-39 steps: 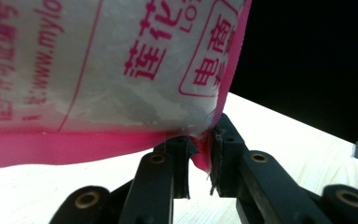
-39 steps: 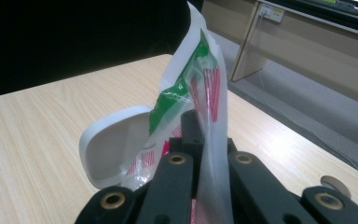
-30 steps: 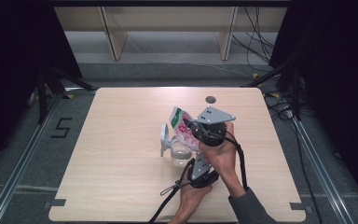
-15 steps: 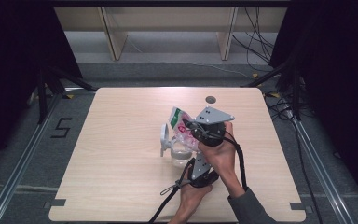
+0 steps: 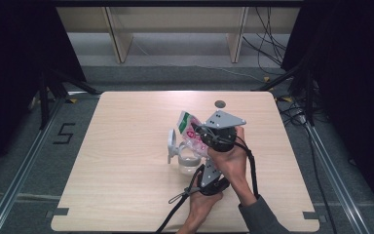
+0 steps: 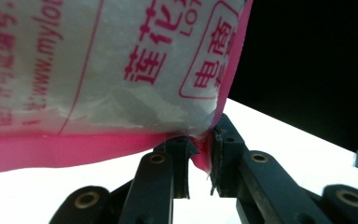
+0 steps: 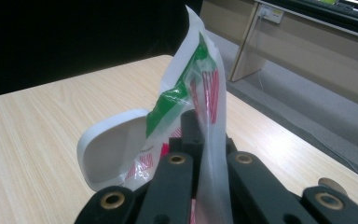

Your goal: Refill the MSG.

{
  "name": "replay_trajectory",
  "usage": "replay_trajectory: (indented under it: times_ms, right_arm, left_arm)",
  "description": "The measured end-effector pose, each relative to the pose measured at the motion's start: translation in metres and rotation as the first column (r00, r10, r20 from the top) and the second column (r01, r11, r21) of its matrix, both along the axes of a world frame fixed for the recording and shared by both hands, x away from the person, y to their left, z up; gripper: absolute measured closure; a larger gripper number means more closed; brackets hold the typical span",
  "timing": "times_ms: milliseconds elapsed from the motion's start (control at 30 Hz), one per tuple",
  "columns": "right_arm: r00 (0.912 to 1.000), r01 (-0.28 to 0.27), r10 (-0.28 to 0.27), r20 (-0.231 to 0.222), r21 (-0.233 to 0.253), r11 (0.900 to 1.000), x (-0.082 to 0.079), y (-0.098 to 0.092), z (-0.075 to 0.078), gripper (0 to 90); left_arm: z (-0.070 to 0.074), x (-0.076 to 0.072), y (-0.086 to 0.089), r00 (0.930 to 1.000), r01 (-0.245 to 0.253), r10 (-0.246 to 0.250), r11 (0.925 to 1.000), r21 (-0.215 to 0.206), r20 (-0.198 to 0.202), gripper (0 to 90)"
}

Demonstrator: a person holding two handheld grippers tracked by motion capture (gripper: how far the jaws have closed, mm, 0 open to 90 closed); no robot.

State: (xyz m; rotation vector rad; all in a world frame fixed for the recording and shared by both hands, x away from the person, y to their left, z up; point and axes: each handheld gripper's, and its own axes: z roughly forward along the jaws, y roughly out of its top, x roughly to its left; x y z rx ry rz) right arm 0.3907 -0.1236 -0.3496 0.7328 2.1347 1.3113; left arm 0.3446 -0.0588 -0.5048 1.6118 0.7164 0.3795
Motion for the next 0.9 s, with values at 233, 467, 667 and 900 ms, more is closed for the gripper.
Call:
replay_trajectory:
  times_ms: [233, 467, 667, 900]
  right_arm:
    - [1.0, 0.004, -0.004, 0.002, -0.005, 1.0, -0.0008, 0.0025, -0.0007, 90.0]
    - [0.9998, -0.009, 0.009, 0.017, -0.02, 1.0, 0.0007, 0.0045, -0.0019, 90.0]
    - [1.0, -0.004, 0.005, 0.008, -0.014, 1.0, 0.0006, 0.0045, -0.0021, 90.0]
    - [1.0, -0.003, 0.003, 0.003, -0.009, 1.0, 0.0005, 0.004, -0.0015, 90.0]
  left_arm:
    - [-0.0004, 0.0012, -0.0001, 1.0, 0.004, -0.004, 1.0, -0.009, -0.004, 78.9]
    - [-0.0004, 0.0004, -0.0001, 1.0, 0.0, 0.0, 1.0, -0.004, -0.001, 78.8]
    - [-0.0006, 0.0004, 0.0, 1.0, 0.001, -0.001, 1.0, -0.005, -0.001, 78.8]
    - [-0.0003, 0.0003, 0.0004, 1.0, 0.001, -0.001, 1.0, 0.0, 0.001, 78.8]
